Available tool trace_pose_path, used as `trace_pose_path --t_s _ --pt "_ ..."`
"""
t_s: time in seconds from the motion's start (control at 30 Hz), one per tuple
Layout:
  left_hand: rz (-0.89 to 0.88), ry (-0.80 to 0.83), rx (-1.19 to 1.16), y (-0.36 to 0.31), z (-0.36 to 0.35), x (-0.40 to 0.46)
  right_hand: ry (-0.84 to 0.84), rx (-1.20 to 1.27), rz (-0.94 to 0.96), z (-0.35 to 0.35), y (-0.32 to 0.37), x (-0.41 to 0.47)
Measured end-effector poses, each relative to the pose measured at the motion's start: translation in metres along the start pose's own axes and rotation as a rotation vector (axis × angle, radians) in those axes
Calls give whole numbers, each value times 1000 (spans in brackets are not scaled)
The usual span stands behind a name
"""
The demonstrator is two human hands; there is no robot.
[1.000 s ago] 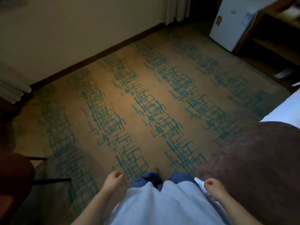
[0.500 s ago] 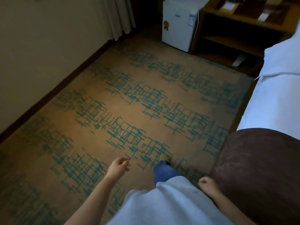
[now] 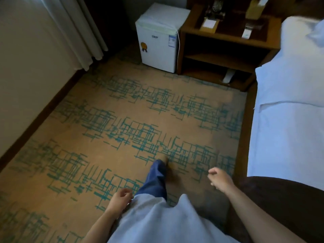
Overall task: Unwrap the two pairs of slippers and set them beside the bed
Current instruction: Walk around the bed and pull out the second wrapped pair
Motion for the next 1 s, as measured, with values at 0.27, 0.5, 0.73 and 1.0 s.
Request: trace_pose_path --t_s 0.27,0.5,0.73,1.0 --pt "-121 97 126 -182 41 115 -55 99 -199 30 8 22" --pt "-223 156 181 -332 15 177 -58 276 -239 74 28 56" --pt "-211 120 138 -429 -48 235 -97 268 -188 190 43 141" --pt "-170 155 249 -487 -110 272 -141 362 -160 357 87 218"
Point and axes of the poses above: each hand's wrist, its own x-axis towards the middle knuckle, its own z-axis out of the back of the hand, y = z × x, the point moved 2 cm from there along x, towards the middle knuckle, and after that the axes turned 6 degrees about y, right-handed, at the moved point
